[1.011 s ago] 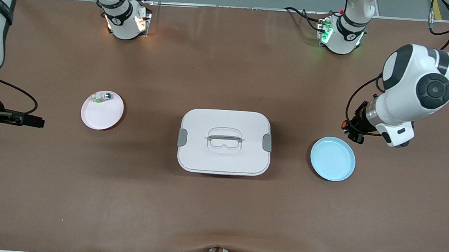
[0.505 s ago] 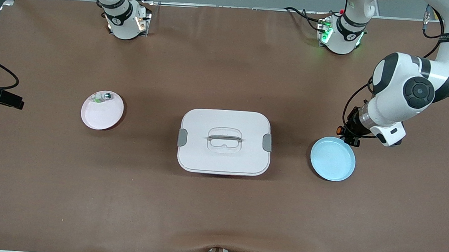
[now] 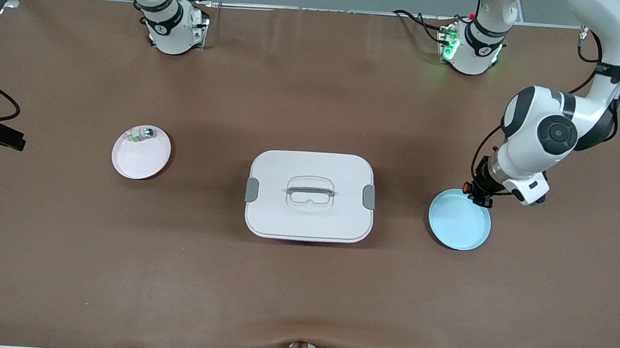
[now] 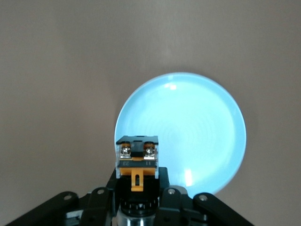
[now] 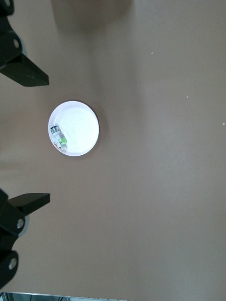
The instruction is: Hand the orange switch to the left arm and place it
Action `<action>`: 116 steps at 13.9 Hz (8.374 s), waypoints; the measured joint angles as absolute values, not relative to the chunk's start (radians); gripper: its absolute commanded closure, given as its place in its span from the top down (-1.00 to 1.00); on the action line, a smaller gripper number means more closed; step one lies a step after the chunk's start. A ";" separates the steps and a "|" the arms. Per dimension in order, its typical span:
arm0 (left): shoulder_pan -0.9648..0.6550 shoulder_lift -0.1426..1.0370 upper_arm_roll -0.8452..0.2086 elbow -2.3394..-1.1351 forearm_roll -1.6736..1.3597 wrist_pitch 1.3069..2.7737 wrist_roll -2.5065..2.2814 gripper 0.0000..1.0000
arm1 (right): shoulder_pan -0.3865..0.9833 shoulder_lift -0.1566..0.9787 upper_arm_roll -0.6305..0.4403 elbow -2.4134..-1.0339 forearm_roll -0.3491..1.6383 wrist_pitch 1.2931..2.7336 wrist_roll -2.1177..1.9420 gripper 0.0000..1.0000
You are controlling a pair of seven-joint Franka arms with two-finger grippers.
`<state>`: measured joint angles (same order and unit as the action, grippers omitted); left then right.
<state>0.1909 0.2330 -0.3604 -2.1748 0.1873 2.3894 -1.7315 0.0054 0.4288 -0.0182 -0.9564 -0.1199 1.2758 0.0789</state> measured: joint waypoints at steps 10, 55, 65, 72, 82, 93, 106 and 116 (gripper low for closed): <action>0.204 0.399 -0.360 -2.163 0.316 2.571 -1.862 -1.00 | 0.093 0.409 -0.007 -0.956 -0.083 1.291 0.164 1.00; 0.209 0.501 -0.354 -2.048 0.265 2.591 -1.653 1.00 | -0.034 0.096 0.005 -1.426 -0.001 1.513 0.092 1.00; 0.207 0.418 -0.351 -2.076 0.102 2.588 -0.933 1.00 | -0.029 0.091 0.005 -1.417 0.032 1.516 0.088 1.00; 0.197 0.397 -0.345 -2.079 0.034 2.588 -0.510 1.00 | -0.028 0.090 0.007 -1.417 0.010 1.505 0.065 1.00; 0.198 0.276 -0.311 -2.016 -0.071 2.388 -0.196 1.00 | -0.026 0.090 0.008 -1.417 0.009 1.505 0.048 1.00; 0.261 0.152 -0.296 -1.669 -0.011 1.880 -0.192 1.00 | -0.018 0.090 0.005 -1.417 0.009 1.510 0.048 1.00; 0.065 0.115 -0.109 -1.671 -0.004 1.862 -0.189 1.00 | -0.018 0.090 0.005 -1.417 0.009 1.510 0.048 1.00; -0.007 -0.027 -0.052 -1.712 -0.004 1.783 -0.114 1.00 | -0.017 0.090 0.006 -1.416 0.008 1.510 0.048 1.00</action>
<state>-0.0074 -0.0267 -0.0523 -1.7123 -0.0037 1.7826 -0.1143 -0.0174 0.0905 0.0060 -1.4165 0.0078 1.5099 0.0482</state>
